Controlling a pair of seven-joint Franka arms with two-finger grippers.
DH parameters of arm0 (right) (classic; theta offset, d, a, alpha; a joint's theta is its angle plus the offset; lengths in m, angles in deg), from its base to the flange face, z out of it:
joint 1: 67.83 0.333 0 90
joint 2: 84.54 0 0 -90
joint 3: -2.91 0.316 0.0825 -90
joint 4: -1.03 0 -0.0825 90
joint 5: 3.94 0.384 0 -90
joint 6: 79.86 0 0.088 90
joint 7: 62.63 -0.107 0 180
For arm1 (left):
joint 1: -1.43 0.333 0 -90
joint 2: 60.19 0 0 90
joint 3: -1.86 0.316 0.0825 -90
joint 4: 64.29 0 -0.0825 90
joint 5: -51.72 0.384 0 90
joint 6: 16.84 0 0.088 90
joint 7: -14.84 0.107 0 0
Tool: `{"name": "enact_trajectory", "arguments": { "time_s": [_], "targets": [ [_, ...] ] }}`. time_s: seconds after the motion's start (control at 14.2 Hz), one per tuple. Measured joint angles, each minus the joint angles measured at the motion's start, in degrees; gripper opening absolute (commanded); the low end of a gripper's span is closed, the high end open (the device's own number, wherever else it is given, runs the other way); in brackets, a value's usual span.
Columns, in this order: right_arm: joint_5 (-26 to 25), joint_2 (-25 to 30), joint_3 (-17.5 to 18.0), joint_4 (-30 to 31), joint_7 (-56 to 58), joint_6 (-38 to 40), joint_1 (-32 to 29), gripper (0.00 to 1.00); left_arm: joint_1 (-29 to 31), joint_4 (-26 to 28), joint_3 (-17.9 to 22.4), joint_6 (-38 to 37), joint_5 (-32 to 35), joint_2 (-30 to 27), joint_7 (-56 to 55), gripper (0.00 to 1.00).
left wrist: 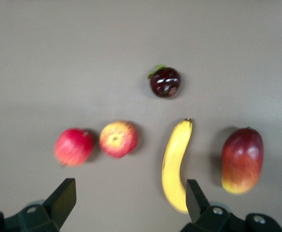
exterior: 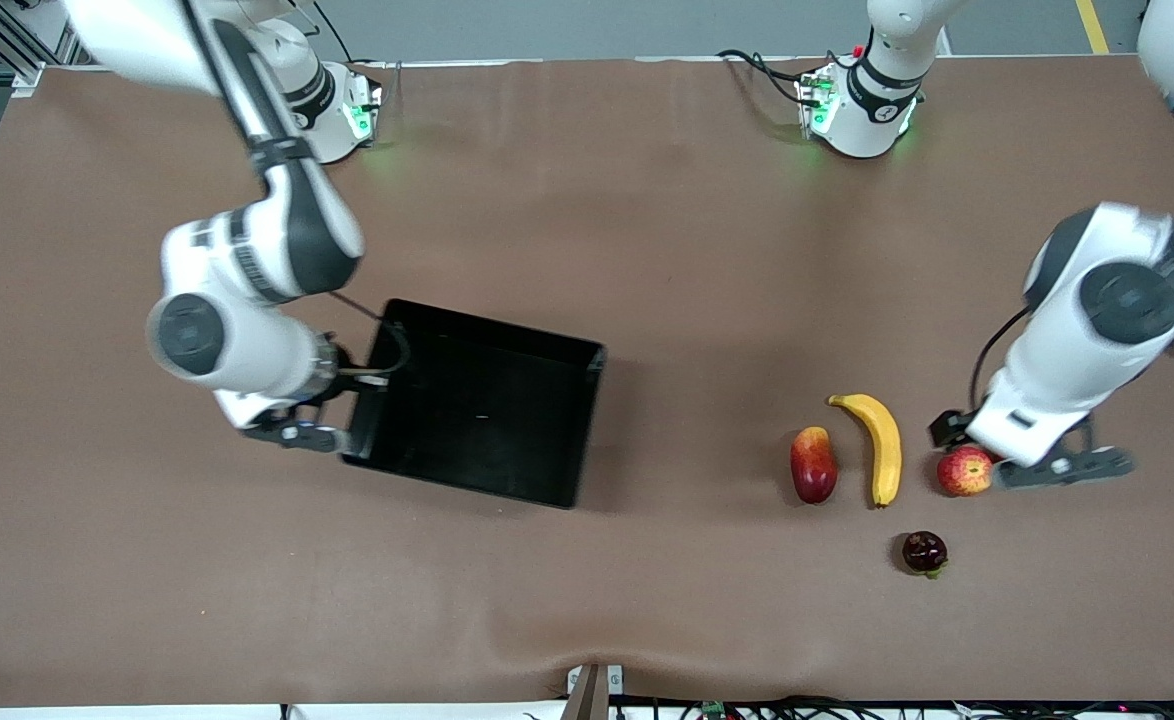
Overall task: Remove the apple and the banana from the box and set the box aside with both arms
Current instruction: 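Drag the tray away from the fruit while the left gripper withdraws, then set the tray down and open the right gripper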
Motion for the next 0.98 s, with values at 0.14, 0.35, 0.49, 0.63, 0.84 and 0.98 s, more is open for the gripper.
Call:
{"name": "enact_trajectory", "arguments": {
  "time_s": [0.14, 0.35, 0.49, 0.63, 0.84, 0.98],
  "targets": [
    [0.0, 0.1, -0.1, 0.4, 7.2, 1.0, -5.0, 0.00, 1.6, -2.5, -1.3, -6.5, -3.9, -3.9, 2.3, 1.00],
    [-0.1, 0.0, -0.2, 1.0, 18.9, 0.7, -12.9, 0.00, 2.2, -7.7, -2.4, -15.2, -8.0, -7.3, 6.6, 1.00],
    [-0.1, -0.3, -0.2, 1.3, 26.2, -0.7, -19.1, 0.00, 1.9, -10.3, -2.5, -17.9, -10.9, -9.4, 9.6, 1.00],
    [-0.1, -1.5, -0.3, 1.4, 32.8, -3.3, -25.4, 0.00, -1.6, -11.5, 2.8, -19.2, -15.2, -12.8, 11.9, 1.00],
    [-0.1, -4.7, -0.2, 1.5, 38.4, -8.7, -32.2, 0.00, -15.8, -11.6, 22.0, -20.1, -25.0, -19.0, 15.7, 1.00],
    [-0.1, -7.0, -0.2, 1.4, 39.8, -10.4, -34.8, 0.00, -25.2, -11.2, 34.3, -21.5, -28.3, -22.1, 18.5, 1.00]
  ]
}}
